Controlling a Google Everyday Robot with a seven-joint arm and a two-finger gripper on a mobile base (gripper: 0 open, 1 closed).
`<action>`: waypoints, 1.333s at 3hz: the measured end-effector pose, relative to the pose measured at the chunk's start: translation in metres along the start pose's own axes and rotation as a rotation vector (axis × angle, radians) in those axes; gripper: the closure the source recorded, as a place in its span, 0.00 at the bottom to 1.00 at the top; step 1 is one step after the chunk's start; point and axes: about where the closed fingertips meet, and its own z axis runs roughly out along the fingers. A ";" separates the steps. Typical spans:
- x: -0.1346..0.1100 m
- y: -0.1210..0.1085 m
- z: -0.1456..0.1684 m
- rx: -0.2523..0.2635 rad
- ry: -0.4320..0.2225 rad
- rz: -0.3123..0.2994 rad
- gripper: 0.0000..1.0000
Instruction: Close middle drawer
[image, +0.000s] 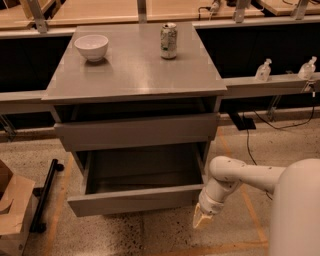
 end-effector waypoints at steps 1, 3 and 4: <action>0.003 -0.014 -0.001 0.012 -0.003 0.002 1.00; 0.010 -0.085 -0.043 0.204 0.078 -0.079 1.00; 0.010 -0.085 -0.043 0.204 0.078 -0.079 1.00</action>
Offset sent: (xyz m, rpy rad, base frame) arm 0.1257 -0.0162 0.0170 -0.0991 -0.3009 0.0294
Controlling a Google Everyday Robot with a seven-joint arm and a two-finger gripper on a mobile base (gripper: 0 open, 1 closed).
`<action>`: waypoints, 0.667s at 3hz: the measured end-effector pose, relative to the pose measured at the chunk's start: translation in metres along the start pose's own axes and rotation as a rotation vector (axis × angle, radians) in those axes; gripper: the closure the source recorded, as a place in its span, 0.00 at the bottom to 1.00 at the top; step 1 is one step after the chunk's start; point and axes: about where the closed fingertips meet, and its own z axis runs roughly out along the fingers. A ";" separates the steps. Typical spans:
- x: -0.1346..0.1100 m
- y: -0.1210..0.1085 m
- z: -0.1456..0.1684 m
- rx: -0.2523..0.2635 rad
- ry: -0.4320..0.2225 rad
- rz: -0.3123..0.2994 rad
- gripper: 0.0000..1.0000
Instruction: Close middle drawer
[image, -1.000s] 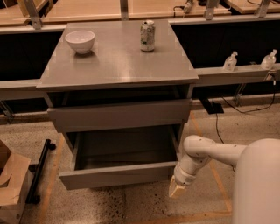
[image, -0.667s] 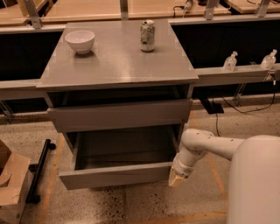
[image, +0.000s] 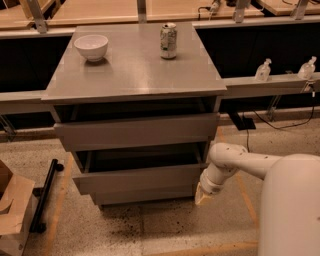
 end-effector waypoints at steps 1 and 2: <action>0.012 -0.036 0.003 0.056 0.018 -0.049 1.00; 0.057 -0.093 0.032 0.135 0.007 -0.108 1.00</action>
Offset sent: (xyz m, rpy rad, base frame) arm 0.2150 -0.0816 -0.0509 0.0155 -0.3865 0.0355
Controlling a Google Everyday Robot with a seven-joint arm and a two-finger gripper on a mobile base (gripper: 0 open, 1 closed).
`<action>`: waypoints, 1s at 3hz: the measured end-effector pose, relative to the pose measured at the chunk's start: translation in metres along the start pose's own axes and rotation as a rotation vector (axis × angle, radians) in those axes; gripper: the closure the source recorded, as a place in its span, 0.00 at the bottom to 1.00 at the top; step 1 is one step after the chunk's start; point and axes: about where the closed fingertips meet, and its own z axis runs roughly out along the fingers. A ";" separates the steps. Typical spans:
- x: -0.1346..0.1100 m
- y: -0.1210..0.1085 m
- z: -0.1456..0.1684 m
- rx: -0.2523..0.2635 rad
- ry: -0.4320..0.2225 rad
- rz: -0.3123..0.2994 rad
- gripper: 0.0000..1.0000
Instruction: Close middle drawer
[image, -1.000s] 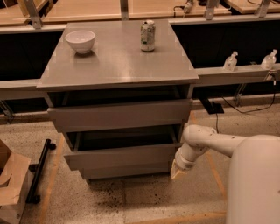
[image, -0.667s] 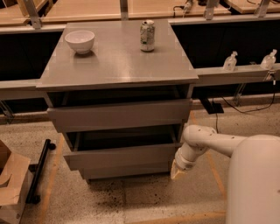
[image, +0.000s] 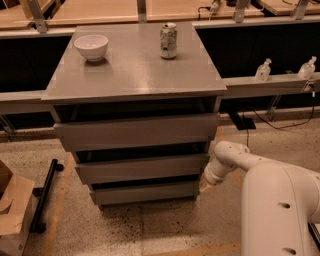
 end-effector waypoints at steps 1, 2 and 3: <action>-0.002 -0.008 0.003 0.002 0.005 -0.009 1.00; -0.008 -0.045 -0.001 0.082 0.007 -0.056 1.00; -0.007 -0.069 -0.007 0.181 0.003 -0.084 1.00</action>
Offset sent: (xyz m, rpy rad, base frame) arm 0.1039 0.0209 0.0292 0.0153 -0.2555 0.0520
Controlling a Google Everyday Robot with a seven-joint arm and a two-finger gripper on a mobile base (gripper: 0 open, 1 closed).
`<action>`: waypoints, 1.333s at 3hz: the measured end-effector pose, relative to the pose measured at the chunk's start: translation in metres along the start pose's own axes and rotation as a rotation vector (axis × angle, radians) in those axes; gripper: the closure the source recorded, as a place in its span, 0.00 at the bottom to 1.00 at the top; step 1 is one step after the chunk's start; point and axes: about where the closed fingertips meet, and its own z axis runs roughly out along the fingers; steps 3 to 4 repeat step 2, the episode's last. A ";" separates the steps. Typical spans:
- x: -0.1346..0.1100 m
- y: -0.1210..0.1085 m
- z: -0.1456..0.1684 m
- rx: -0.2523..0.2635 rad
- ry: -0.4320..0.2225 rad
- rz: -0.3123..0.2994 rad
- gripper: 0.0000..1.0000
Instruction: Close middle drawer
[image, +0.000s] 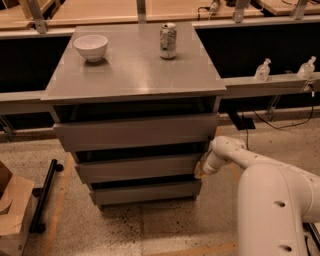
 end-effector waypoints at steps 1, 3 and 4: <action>0.000 0.000 0.000 0.000 0.000 0.000 1.00; -0.001 0.002 0.003 -0.005 -0.002 0.000 0.82; -0.001 0.002 0.003 -0.005 -0.002 0.000 0.82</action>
Offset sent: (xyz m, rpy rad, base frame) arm -0.0001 0.0000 -0.0001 0.0000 0.0002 0.0000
